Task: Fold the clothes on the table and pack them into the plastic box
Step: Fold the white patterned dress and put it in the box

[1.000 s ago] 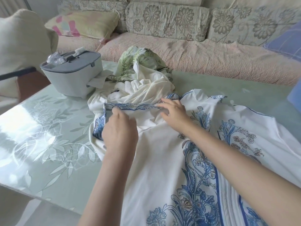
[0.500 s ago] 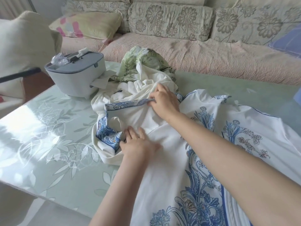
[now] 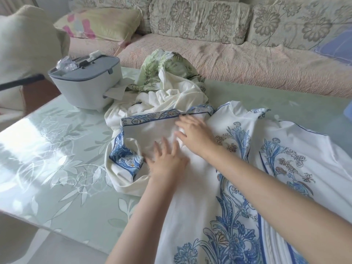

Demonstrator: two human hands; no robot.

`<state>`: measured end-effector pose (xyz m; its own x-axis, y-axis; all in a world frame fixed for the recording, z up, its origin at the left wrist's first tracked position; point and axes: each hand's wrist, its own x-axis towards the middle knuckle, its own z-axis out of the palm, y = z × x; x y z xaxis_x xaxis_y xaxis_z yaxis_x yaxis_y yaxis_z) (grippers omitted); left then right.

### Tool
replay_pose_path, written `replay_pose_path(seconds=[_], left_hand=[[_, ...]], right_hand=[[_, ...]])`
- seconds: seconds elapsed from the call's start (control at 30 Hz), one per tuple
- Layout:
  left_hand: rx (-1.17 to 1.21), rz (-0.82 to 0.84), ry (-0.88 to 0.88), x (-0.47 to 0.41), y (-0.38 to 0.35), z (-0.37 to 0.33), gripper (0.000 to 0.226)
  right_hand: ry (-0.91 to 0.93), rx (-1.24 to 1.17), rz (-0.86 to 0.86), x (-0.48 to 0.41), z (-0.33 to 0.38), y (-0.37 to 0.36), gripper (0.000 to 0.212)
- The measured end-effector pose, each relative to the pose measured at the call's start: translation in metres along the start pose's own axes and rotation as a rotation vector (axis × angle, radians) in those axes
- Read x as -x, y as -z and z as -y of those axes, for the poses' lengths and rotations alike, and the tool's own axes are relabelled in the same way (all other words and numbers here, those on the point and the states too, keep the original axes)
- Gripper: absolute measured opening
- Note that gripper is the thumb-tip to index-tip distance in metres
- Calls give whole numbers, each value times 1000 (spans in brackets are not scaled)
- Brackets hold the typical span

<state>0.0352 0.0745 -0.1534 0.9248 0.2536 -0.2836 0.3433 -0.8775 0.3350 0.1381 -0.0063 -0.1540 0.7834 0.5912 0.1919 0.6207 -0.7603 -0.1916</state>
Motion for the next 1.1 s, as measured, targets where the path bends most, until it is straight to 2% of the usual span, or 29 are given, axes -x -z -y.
replay_pose_path(seconds=[0.1, 0.17, 0.23, 0.33, 0.43, 0.57, 0.67, 0.7, 0.8, 0.9, 1.0, 1.1], left_hand=[[-101, 82, 145, 2, 0, -2, 73], [-138, 100, 215, 6, 2, -2, 78], [-149, 24, 225, 8, 3, -2, 76], [-135, -228, 102, 11, 9, -6, 57], [-53, -337, -123, 10, 11, -18, 48], [-3, -227, -292, 1, -5, -24, 43], [-150, -76, -311, -8, -16, -18, 44], [-171, -71, -290, -10, -18, -17, 44], [-6, -258, -267, -16, -14, -21, 28], [180, -463, -300, -26, -3, -33, 24], [126, -555, -420, -53, 13, -57, 30], [-75, -525, -537, -91, 22, -86, 39]], right_hand=[[4, 48, 235, 3, -8, -7, 61], [-10, 63, 269, 2, -9, -10, 63], [3, 24, 273, 2, -7, -8, 63], [18, -286, 170, 4, -17, 8, 52], [-89, -421, -63, 12, -49, 34, 34], [-395, -306, -116, 19, -110, 60, 30], [-520, -221, -124, 26, -148, 63, 31], [-544, -204, -123, 30, -158, 62, 33], [-610, -188, -155, 47, -188, 64, 39], [-756, -136, -123, 70, -220, 65, 41], [-851, -105, -96, 91, -247, 65, 45], [-909, -69, -86, 102, -262, 68, 47]])
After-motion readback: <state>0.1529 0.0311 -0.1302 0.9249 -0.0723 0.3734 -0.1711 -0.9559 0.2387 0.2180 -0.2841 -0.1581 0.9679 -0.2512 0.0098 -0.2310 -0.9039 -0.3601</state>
